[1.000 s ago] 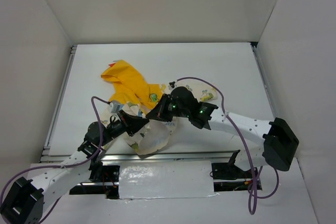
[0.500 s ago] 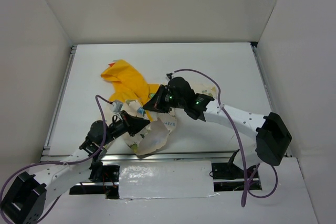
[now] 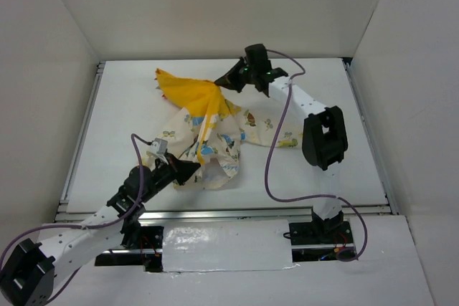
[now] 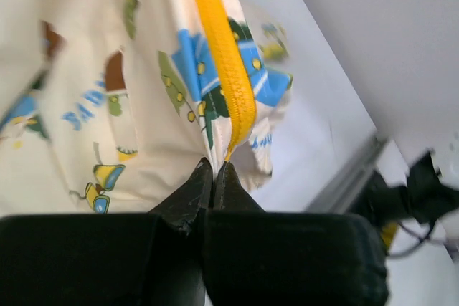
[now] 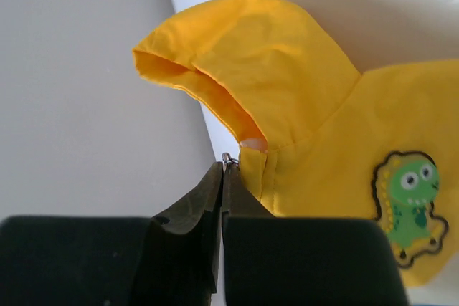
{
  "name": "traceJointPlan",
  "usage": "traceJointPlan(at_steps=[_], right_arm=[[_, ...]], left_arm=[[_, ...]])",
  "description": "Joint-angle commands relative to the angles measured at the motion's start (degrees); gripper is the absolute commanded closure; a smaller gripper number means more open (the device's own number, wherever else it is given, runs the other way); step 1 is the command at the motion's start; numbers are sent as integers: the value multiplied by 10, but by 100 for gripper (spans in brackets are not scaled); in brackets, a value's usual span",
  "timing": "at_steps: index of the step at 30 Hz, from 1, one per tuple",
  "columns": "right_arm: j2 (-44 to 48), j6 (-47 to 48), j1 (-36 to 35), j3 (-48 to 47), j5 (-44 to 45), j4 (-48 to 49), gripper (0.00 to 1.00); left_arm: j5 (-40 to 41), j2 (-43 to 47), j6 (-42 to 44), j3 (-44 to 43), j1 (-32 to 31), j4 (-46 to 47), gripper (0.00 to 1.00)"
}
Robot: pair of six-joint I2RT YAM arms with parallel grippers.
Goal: Zip up the jacket
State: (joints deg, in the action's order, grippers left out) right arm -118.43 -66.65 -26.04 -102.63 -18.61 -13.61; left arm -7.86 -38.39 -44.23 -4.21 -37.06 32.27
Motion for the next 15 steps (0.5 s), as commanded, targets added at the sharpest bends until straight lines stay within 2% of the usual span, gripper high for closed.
traceJointPlan(at_steps=[1,3,5,10,13,15], right_arm=[[31,-4,114,-70,111,18,100],[69,6,154,-34,84,57,100],[87,41,161,-37,73,55,100],[96,108,166,-117,78,4,100],[94,105,186,-131,82,-10,100],[88,53,206,-116,23,6,100]], left_arm=[[60,21,22,-43,-16,-140,100],[76,-5,33,-81,-15,-170,100],[107,-39,55,-120,-14,-167,100],[101,-169,69,-187,-13,-139,100],[106,-170,48,-159,-14,-99,100],[110,-147,32,-117,-16,-77,100]])
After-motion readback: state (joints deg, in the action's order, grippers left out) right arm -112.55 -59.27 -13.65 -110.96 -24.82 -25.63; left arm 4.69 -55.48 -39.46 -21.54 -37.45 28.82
